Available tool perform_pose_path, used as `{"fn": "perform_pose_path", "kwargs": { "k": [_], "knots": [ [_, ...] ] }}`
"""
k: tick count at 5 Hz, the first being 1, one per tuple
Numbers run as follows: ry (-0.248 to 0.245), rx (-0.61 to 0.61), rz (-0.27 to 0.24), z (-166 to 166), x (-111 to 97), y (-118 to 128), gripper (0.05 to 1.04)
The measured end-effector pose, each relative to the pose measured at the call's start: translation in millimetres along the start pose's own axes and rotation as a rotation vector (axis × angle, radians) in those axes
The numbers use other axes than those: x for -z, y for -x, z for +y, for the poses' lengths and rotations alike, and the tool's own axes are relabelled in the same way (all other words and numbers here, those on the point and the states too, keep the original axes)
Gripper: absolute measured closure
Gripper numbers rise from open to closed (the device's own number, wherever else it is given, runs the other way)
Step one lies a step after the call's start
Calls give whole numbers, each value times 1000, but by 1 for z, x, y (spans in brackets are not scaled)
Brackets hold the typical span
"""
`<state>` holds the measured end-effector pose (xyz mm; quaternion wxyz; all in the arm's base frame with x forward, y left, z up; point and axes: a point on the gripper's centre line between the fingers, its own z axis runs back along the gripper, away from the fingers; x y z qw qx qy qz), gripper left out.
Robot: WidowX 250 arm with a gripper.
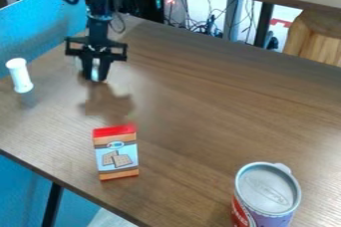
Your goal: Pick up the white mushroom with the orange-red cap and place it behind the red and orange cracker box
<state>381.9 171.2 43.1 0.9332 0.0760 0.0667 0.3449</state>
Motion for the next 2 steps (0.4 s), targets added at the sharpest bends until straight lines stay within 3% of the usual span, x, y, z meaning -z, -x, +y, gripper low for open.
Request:
{"fn": "perform_pose_path", "kwargs": {
  "k": [1, 2],
  "knots": [
    [6, 157, -75, 8, -50, 13, 768],
    [-46, 404, -149, -8, -62, 43, 768]
  ]
}}
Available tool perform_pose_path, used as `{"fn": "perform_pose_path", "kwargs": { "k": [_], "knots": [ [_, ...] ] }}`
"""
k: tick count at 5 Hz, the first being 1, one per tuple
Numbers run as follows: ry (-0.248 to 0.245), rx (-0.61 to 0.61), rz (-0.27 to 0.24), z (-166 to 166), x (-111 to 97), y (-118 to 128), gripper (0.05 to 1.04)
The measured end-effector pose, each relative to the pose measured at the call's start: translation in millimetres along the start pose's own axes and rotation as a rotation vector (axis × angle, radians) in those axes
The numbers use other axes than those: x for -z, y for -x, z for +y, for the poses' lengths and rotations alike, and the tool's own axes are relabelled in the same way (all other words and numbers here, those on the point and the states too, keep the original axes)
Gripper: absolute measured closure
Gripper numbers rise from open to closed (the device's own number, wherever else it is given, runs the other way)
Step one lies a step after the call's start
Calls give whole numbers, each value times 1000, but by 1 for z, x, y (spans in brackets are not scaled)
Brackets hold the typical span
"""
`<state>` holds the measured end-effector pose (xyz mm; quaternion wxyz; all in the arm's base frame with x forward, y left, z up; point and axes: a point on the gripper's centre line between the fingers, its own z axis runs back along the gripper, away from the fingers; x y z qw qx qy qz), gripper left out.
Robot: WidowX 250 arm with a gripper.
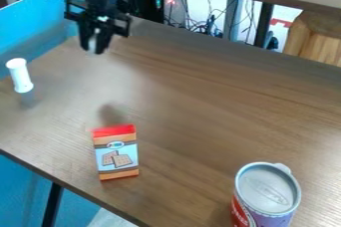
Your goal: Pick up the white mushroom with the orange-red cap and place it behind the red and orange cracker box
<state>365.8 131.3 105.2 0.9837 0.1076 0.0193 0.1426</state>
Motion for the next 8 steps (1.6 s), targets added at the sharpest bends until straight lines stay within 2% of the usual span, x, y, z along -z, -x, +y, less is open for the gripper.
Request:
{"fn": "perform_pose_path", "kwargs": {
  "k": [1, 2, 3, 4, 5, 6, 8],
  "knots": [
    [2, 256, -43, -28, -3, 30, 768],
    [25, 424, -23, -41, 6, 59, 768],
    [22, 546, -20, -64, 19, 80, 768],
    [-12, 573, -18, -68, 26, 80, 768],
    [-57, 592, 52, -72, 53, 81, 768],
    [-65, 599, 78, -75, 60, 78, 768],
    [-24, 562, 78, -84, 56, 61, 732]
  ]
}}
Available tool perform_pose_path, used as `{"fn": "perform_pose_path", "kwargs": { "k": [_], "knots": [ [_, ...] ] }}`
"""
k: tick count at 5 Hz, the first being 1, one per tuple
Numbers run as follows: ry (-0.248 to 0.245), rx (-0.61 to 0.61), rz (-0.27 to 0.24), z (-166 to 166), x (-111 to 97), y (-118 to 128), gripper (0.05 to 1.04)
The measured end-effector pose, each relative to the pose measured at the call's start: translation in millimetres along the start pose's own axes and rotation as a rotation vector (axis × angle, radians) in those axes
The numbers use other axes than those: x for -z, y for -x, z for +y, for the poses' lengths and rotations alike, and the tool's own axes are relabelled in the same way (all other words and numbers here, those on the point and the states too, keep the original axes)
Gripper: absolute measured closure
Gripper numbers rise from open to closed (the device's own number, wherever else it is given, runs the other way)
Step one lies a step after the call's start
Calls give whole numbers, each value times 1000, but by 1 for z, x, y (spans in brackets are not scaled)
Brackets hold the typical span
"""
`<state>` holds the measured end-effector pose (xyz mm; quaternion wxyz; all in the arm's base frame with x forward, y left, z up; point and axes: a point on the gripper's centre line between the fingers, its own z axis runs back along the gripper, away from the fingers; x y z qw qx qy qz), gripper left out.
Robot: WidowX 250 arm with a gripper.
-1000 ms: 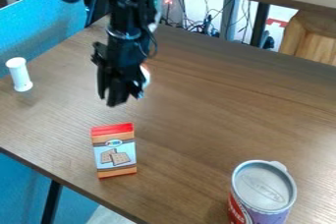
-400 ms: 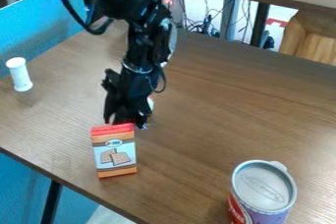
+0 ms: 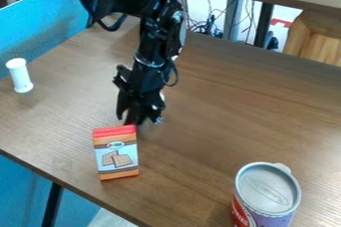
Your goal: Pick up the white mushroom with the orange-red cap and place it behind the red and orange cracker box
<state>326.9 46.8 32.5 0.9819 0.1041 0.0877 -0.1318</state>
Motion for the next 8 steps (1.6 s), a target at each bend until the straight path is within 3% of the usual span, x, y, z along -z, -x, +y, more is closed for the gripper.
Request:
{"fn": "perform_pose_path", "kwargs": {
  "k": [1, 2, 3, 4, 5, 6, 7, 8],
  "knots": [
    [71, -47, -4, 4, -1, 2, 397],
    [200, -127, -63, 18, -22, 8, 141],
    [286, -184, -86, 34, -37, 14, 78],
    [305, -224, -85, 52, -45, 20, 82],
    [177, -285, -90, 97, -60, 29, 83],
    [43, -319, -17, 139, -59, 37, 83],
    [-13, -376, 32, 174, -59, 46, 83],
    [-2, -436, 112, 193, -48, 65, 83]
  ]
}}
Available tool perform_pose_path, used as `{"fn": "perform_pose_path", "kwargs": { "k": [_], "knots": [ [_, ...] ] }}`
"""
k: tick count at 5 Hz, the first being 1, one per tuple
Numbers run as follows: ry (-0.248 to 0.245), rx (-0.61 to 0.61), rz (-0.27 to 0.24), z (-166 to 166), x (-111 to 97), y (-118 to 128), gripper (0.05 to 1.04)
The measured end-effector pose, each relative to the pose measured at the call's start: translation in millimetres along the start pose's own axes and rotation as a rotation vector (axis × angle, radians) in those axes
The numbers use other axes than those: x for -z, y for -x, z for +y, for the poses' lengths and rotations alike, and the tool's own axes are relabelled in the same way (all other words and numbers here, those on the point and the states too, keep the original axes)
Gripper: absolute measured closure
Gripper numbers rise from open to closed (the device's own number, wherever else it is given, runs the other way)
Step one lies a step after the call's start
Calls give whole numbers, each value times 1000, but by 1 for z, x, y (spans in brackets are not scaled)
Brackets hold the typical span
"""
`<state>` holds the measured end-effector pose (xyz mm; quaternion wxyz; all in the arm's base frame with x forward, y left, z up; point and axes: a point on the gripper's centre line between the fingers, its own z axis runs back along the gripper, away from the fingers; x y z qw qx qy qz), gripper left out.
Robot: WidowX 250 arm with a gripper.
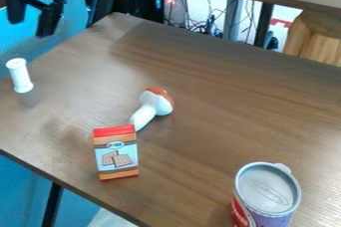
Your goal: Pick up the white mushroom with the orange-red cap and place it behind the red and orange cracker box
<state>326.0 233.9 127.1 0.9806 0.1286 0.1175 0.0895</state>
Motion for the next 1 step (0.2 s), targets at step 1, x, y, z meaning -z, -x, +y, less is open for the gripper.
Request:
{"fn": "perform_pose_path", "kwargs": {
  "k": [1],
  "knots": [
    [-11, -6, 39, 5, 3, 6, 83]
  ]
}}
